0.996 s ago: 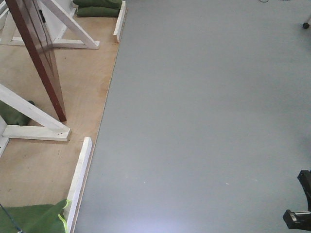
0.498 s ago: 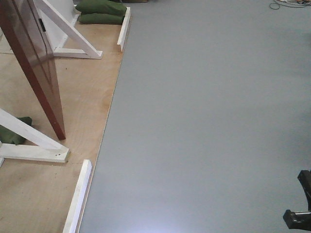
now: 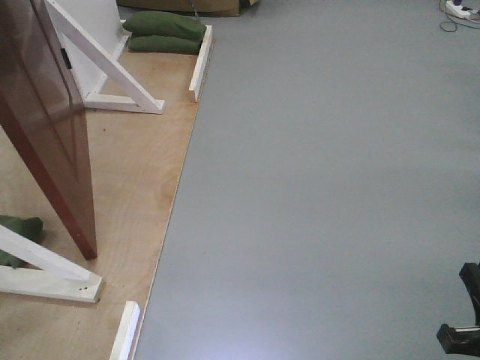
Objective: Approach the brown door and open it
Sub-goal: 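Drive the base forward along the platform toward the brown door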
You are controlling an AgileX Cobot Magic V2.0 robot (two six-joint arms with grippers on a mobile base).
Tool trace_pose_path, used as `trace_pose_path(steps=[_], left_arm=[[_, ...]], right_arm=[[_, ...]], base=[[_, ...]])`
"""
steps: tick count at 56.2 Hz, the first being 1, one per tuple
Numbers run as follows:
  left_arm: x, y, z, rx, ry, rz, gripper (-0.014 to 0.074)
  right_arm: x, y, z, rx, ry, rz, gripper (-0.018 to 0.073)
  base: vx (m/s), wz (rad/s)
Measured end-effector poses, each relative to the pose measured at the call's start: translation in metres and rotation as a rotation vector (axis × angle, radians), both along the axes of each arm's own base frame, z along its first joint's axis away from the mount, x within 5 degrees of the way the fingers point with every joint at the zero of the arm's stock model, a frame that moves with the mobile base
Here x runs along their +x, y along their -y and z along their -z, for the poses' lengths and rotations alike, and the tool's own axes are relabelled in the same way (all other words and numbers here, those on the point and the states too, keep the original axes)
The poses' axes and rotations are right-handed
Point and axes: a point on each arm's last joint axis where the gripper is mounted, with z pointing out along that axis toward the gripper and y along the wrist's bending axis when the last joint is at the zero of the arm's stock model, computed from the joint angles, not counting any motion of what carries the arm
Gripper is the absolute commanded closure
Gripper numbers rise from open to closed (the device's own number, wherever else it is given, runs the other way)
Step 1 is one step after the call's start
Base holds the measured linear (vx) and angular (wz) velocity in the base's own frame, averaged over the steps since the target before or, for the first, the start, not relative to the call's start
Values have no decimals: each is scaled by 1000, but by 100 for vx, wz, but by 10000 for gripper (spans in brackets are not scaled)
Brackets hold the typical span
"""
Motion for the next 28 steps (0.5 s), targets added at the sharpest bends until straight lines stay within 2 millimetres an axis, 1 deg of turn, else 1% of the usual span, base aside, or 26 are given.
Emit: trace_pose_path(steps=[28], left_arm=[[0, 0, 0, 0, 0, 0, 603]], right_arm=[[0, 0, 0, 0, 0, 0, 559]], base=[[39, -3]])
